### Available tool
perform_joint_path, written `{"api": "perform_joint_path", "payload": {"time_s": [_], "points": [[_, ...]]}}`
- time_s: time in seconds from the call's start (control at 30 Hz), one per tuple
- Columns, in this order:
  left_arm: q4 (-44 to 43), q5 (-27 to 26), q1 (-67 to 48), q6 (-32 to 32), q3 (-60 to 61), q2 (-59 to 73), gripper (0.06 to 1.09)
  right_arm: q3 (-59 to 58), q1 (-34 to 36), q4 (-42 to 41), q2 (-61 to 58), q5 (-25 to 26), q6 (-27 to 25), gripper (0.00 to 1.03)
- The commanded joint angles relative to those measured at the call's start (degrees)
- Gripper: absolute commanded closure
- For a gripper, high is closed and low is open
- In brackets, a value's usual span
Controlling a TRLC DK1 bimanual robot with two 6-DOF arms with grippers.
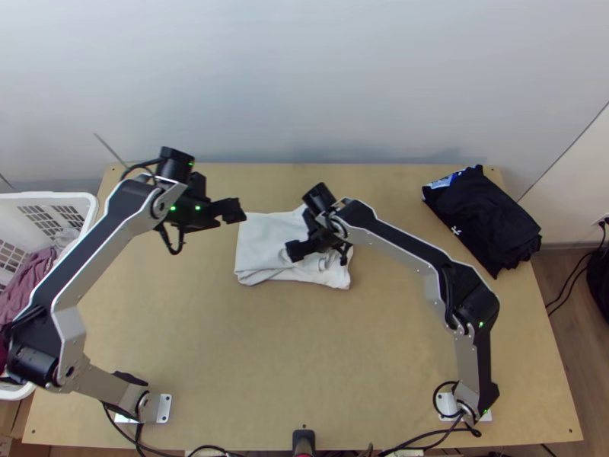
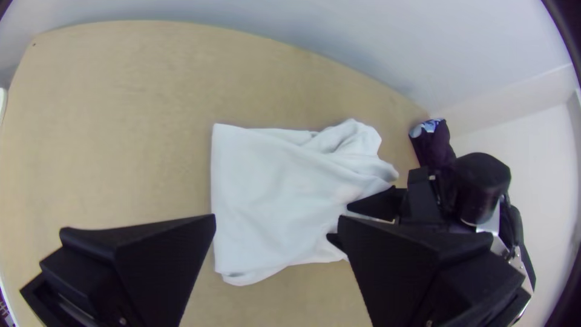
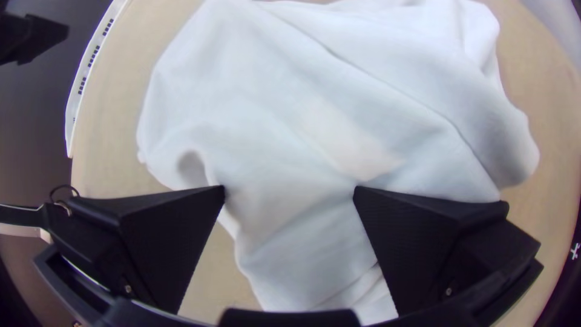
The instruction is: Fold the t-shirt
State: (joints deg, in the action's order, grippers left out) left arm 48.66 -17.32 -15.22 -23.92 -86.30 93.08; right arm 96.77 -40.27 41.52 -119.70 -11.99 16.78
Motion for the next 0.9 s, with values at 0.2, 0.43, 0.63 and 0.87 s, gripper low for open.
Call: {"api": "perform_joint_path", "payload": {"time_s": [0.2,0.43,0.63,0.87], "points": [[0.6,0.1,5.2,0.2,6.8,-8.6,0.11,-8.1,7.5,-2.9,6.2,0.7,-3.6,0.03],[1.4,0.1,9.6,0.2,9.1,-14.4,0.11,-7.4,-0.8,-1.5,17.0,9.4,-13.0,0.03],[1.6,0.0,12.8,0.0,12.3,-19.2,0.11,-20.9,-9.9,-5.7,22.1,20.6,-29.4,0.03],[1.5,0.0,13.7,-1.1,15.5,-22.4,0.11,-29.2,-13.7,-18.4,22.1,24.3,-42.2,0.03]]}}
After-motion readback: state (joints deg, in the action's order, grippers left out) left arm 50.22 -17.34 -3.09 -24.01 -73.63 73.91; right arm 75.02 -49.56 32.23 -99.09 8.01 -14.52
